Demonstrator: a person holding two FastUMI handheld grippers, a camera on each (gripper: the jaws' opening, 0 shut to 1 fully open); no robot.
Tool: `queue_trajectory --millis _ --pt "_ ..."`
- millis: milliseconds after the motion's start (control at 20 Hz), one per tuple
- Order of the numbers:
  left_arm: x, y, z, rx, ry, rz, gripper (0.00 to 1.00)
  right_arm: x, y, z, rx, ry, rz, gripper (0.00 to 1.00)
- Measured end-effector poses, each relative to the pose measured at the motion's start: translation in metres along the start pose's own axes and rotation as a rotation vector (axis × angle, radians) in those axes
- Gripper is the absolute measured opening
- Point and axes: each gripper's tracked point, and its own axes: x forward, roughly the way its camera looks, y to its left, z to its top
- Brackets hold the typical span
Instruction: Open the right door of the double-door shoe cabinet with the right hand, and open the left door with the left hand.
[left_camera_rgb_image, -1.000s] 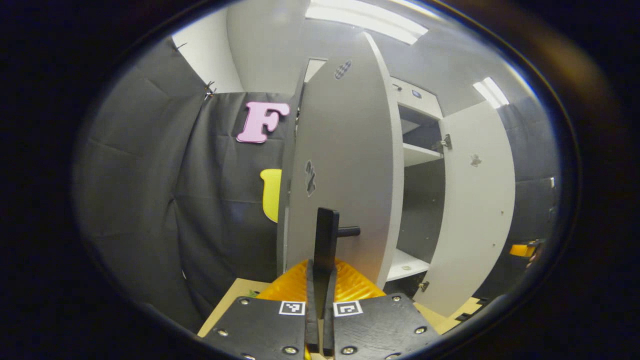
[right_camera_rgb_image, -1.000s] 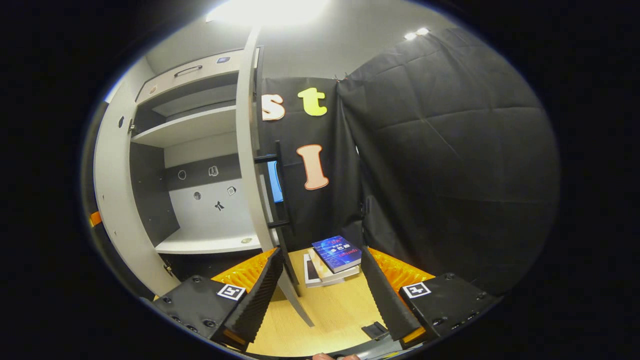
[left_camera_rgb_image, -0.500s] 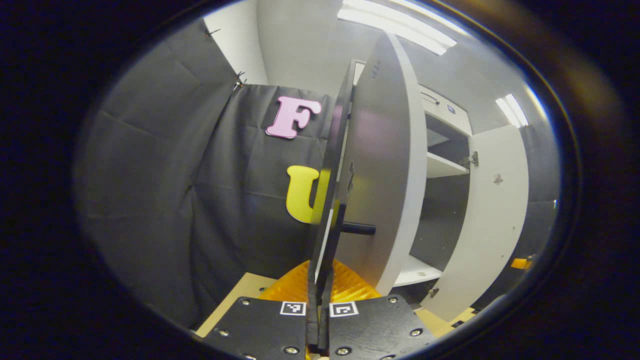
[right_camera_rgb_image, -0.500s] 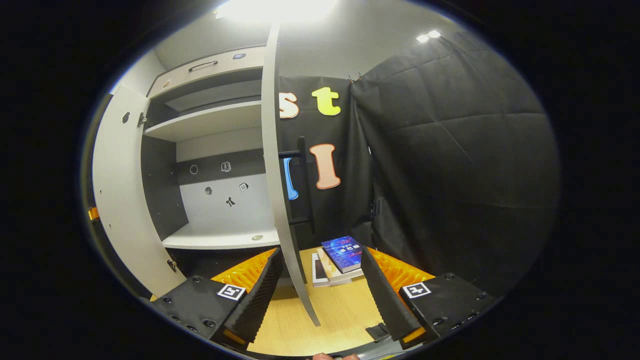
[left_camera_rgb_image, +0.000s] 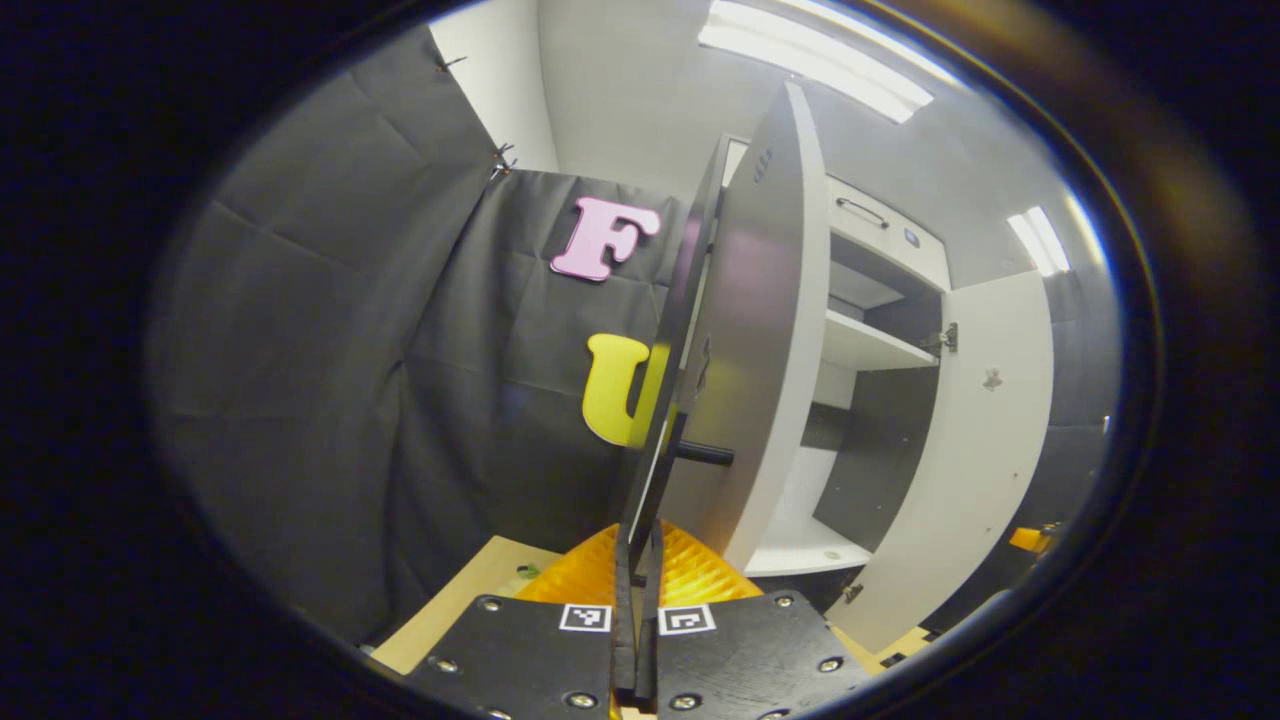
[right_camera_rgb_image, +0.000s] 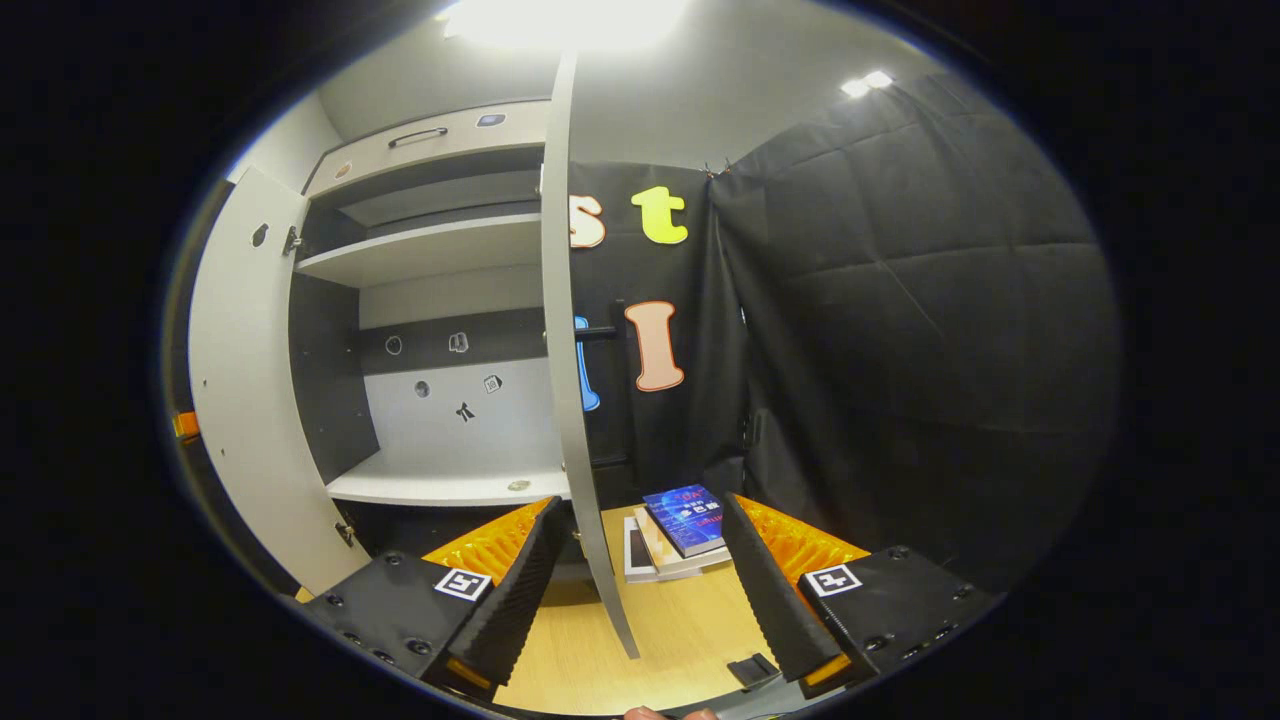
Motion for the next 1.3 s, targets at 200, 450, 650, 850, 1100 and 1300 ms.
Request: queue_trajectory --millis 200,450,650,850,1100,1300 --pt "-0.031 -0.003 0.022 0.112 -0.064 0.076 0.00 0.000 0.003 -0.002 0.012 -0.012 0.038 0.98" --pt "-0.051 -0.047 0.036 0.186 -0.168 0.045 0.10 -0.008 0.009 0.002 0.022 -0.017 0.123 0.98" --pt "-0.061 -0.081 0.032 0.085 -0.193 -0.018 0.80 -0.009 0.010 0.003 0.018 -0.008 0.179 0.98" --pt "-0.059 -0.087 0.004 0.126 -0.154 0.000 0.98 -0.022 0.032 -0.017 0.011 0.024 0.211 0.98" --pt "-0.059 -0.087 -0.036 0.149 -0.085 0.056 0.99 -0.036 0.032 -0.035 -0.044 0.049 0.195 0.98" --pt "-0.049 -0.087 -0.046 0.172 -0.061 0.054 1.00 -0.035 0.033 -0.035 -0.013 0.067 0.195 0.98"
